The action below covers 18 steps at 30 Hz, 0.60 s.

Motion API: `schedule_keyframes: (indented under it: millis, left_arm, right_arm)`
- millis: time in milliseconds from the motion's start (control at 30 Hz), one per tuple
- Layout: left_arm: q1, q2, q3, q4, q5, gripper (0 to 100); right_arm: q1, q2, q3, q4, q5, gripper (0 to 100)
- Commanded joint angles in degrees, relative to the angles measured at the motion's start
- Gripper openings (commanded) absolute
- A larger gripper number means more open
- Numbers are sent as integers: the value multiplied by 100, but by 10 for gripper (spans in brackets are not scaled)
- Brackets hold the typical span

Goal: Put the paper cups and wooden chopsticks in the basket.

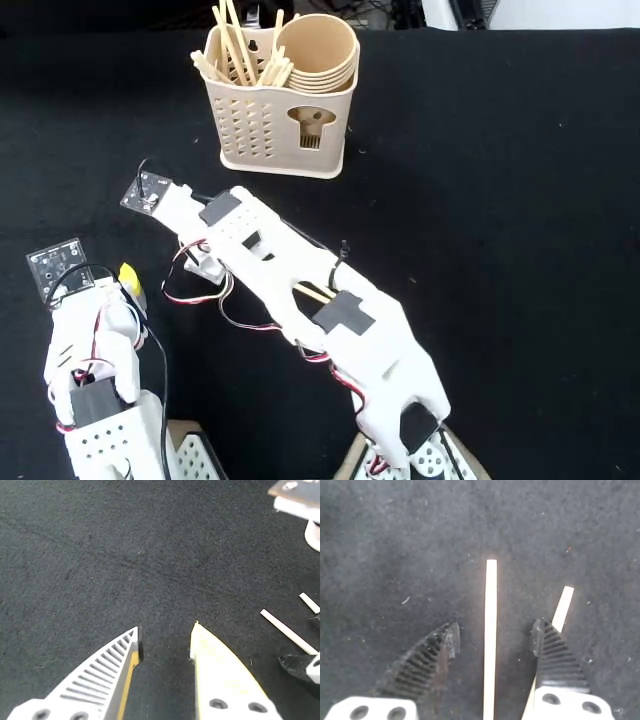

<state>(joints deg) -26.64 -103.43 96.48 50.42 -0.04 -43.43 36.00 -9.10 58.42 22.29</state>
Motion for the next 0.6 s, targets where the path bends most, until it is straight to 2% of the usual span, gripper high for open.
schedule_keyframes:
  millis: [0, 267, 433, 567]
  left_arm:
    - [66, -53, 75, 26, -44, 184]
    - [66, -53, 75, 18, -44, 184]
    - [66, -53, 75, 18, -44, 184]
    - [66, -53, 75, 18, -44, 184]
  right_arm:
    - [-26, -233, -259, 149, -9, 238]
    - [211, -831, -330, 589, 290, 235]
    - [378, -778, -92, 571, 290, 313]
    - [273, -620, 66, 545, 299, 299]
